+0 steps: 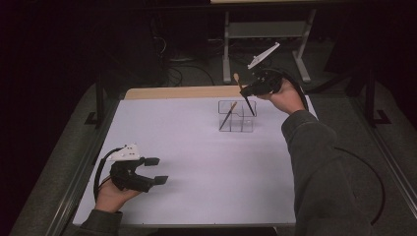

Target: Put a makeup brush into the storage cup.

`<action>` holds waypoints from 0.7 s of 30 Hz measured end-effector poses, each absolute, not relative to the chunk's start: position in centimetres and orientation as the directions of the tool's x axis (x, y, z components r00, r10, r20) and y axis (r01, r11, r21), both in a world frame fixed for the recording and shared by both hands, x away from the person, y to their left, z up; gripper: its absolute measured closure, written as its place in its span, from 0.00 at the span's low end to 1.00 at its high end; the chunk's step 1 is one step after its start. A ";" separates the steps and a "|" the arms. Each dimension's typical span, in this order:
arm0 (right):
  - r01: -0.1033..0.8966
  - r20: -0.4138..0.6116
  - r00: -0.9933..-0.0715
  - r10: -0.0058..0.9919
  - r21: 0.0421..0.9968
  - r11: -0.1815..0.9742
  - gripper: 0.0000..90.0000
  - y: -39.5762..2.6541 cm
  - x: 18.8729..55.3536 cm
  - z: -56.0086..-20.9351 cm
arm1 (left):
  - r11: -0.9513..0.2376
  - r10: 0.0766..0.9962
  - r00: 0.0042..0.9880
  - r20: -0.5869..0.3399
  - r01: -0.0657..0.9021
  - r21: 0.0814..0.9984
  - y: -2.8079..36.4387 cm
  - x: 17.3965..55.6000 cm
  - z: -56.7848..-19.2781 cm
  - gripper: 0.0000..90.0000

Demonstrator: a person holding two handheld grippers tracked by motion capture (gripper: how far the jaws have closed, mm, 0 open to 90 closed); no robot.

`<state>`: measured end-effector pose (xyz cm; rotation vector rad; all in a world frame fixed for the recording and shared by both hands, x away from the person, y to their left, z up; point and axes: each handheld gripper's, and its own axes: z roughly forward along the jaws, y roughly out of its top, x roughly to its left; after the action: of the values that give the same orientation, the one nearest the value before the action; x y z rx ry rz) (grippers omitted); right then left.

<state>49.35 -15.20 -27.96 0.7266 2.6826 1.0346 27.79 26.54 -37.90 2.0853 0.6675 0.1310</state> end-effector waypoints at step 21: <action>0.418 0.017 -0.837 0.547 0.665 0.618 0.92 -14.9 50.9 -29.0 | -0.454 0.504 0.851 -0.148 0.407 0.793 26.5 27.9 -38.2 0.28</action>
<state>50.90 -14.87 -29.02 0.8003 2.6540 1.0193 27.88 26.49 -38.17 2.1050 0.6614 0.1335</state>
